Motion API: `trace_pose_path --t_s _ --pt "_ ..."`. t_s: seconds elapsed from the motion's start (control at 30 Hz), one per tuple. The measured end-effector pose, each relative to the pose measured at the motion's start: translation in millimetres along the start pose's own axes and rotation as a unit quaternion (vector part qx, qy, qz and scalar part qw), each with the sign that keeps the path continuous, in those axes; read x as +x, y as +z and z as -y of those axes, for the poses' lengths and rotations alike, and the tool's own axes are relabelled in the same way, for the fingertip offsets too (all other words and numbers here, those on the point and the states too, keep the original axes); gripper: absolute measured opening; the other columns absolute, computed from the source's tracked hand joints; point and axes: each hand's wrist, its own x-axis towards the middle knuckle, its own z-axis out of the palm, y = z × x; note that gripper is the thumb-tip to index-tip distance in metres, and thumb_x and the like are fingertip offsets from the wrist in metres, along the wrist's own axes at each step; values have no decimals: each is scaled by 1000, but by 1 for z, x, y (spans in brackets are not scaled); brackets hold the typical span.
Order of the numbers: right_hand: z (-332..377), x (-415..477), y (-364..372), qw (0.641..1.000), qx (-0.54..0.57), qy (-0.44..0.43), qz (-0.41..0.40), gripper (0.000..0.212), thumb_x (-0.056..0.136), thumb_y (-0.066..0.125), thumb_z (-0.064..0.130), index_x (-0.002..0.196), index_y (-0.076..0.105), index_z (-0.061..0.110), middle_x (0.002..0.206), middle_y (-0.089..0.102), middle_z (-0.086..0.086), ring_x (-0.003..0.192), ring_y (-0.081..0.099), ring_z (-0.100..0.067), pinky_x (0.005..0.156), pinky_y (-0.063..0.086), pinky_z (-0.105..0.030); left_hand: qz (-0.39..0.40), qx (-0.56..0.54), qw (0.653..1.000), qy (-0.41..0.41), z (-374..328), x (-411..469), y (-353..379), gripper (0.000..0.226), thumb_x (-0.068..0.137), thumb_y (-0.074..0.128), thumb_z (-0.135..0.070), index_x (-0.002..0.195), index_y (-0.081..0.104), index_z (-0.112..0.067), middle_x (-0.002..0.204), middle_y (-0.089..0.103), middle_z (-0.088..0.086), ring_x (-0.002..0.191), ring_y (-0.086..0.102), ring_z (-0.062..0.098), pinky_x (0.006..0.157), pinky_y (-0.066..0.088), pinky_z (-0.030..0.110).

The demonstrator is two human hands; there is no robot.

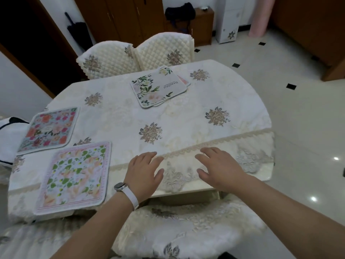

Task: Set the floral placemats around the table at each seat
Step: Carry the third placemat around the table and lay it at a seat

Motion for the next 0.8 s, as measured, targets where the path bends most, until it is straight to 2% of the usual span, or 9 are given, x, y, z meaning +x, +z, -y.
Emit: trace_pose_path --t_s 0.13,0.23,0.33,0.5,0.67,0.8 --pt "-16 -14 -7 998 -57 -3 19 46 82 46 45 112 68 18 122 66 -9 109 62 -31 82 54 -43 -11 -16 999 35 -11 4 10 42 85 42 -40 118 63 -25 125 63 3 115 57 29 95 46 46" --pt "-37 -23 -20 996 -89 19 17 42 84 55 43 117 66 19 125 64 -8 111 61 -31 87 51 -44 -18 -14 997 76 -22 11 16 39 85 44 -40 115 64 -25 124 64 4 116 58 30 93 48 45" --pt "-56 -35 -27 996 -82 38 6 41 87 54 41 119 64 17 127 62 -8 113 58 -30 88 49 -42 -7 -32 996 79 -46 22 16 39 85 44 -42 115 64 -26 126 63 3 118 56 29 91 48 46" --pt "-101 -51 -33 996 -41 59 -44 48 83 42 47 108 70 18 113 67 -4 100 63 -28 77 51 -38 -14 -39 996 81 -102 46 16 40 86 44 -42 118 62 -26 129 60 2 120 54 27 91 49 46" --pt "-194 -80 -45 995 -23 39 -84 47 81 44 46 106 71 17 109 68 -5 96 65 -28 79 53 -39 -5 -4 997 79 -174 97 28 44 88 43 -43 123 61 -24 131 59 3 123 51 28 95 47 44" --pt "-292 -115 -55 996 -10 37 -74 46 81 46 46 109 69 17 111 67 -5 98 64 -28 82 54 -40 -11 -27 997 74 -279 139 43 46 87 41 -45 120 63 -23 128 61 3 120 53 27 93 47 43"
